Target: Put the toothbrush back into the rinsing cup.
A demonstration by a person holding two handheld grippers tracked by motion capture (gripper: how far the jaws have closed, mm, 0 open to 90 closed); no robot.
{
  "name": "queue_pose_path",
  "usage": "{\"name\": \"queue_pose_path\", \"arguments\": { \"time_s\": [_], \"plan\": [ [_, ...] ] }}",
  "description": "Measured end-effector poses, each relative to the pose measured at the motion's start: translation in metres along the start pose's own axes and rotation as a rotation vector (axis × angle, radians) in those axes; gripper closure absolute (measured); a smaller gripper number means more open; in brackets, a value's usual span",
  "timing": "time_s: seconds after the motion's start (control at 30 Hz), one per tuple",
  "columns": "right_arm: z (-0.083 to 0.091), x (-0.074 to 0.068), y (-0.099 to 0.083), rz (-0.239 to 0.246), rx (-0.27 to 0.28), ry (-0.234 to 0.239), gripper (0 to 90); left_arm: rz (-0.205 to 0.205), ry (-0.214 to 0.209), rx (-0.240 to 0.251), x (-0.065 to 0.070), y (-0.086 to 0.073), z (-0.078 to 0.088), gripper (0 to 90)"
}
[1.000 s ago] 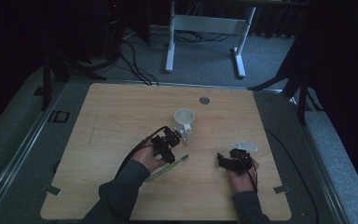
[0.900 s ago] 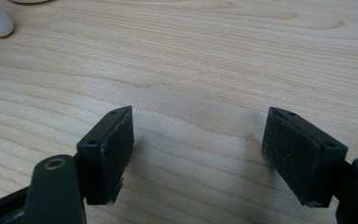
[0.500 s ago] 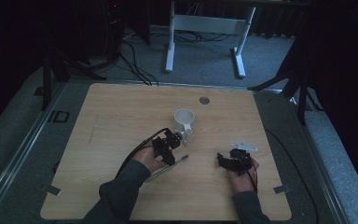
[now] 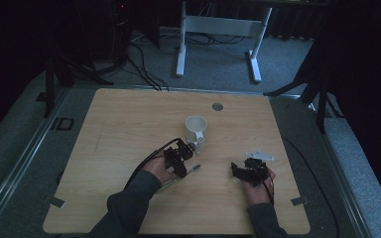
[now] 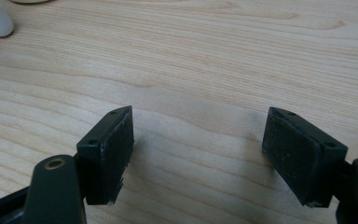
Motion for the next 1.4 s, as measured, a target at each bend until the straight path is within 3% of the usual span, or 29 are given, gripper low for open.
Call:
{"name": "queue_pose_path", "arguments": {
  "time_s": [0.17, 0.47, 1.4],
  "plan": [
    [0.0, 0.0, 0.0, 0.0, 0.0, 0.0, 24.7, 0.022, -0.003, -0.024, -0.002, 0.0, -0.005, 66.0],
    [0.0, 0.0, 0.0, 0.001, 0.0, 0.0, 24.7, 0.025, -0.01, -0.053, -0.001, -0.001, -0.011, 66.8],
    [0.0, 0.0, 0.0, 0.002, 0.0, 0.001, 24.6, 0.02, 0.022, -0.113, -0.002, -0.002, -0.032, 75.4]
  ]
}}
Point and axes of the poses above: each handheld gripper's, and its own axes: z roughly backward along the jaws, y roughly out of its top, x roughly to its right, the point moved 4 cm from there along -z, roughly forward along the jaws, and after that the axes turned 7 degrees about x, right-handed, at the moved point
